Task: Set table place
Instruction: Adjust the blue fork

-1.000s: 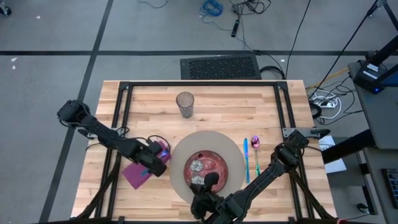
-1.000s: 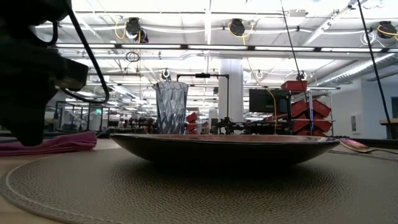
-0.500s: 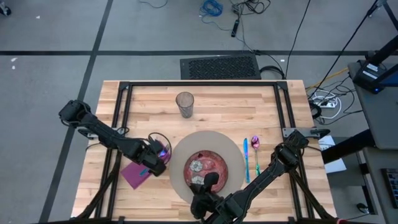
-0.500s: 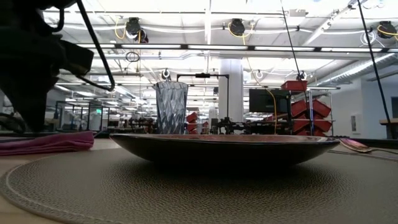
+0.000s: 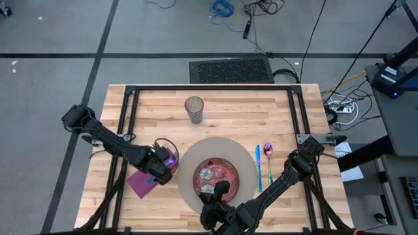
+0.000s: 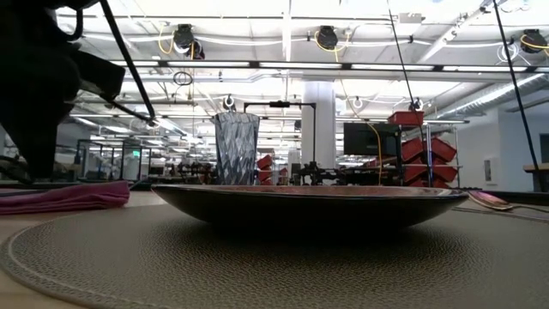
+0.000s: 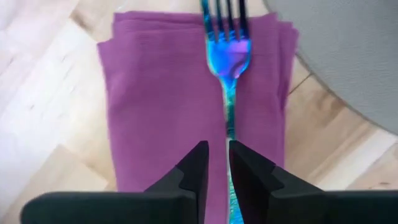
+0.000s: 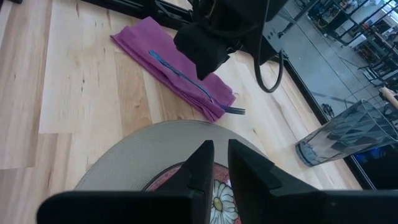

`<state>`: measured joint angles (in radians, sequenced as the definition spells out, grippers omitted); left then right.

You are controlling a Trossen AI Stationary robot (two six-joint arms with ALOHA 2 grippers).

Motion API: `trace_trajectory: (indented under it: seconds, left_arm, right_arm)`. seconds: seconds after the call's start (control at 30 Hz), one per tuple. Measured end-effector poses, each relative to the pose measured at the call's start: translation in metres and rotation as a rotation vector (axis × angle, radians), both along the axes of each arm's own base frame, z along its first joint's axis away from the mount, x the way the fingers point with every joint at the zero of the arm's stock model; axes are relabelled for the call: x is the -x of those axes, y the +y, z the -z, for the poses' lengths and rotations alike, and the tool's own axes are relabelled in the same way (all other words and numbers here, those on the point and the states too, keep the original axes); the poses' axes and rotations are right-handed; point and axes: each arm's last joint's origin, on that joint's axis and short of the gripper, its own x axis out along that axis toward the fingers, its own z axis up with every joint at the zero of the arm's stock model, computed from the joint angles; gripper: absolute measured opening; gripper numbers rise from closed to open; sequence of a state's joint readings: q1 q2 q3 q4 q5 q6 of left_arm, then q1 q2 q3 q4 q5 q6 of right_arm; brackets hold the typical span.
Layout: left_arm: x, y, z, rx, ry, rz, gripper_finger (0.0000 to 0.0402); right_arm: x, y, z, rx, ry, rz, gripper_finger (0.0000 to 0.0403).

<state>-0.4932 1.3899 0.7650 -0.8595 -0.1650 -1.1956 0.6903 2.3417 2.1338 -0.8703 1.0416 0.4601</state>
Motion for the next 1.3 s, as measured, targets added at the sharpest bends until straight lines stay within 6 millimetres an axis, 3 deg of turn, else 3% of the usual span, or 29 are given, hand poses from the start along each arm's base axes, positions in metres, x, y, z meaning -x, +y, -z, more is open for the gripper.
trace_trajectory:
  seconds: [1.1,1.3]
  left_arm:
    - [-0.004,-0.003,0.024,0.030,0.011,0.054,0.0052]
    - [-0.004,-0.003,0.024,0.027,0.018,0.058,0.0009]
  right_arm:
    - [0.002,0.002,0.000,-0.001,-0.001,-0.005,0.0034]
    - [0.002,0.002,0.000,-0.001,-0.001,-0.006,0.0034]
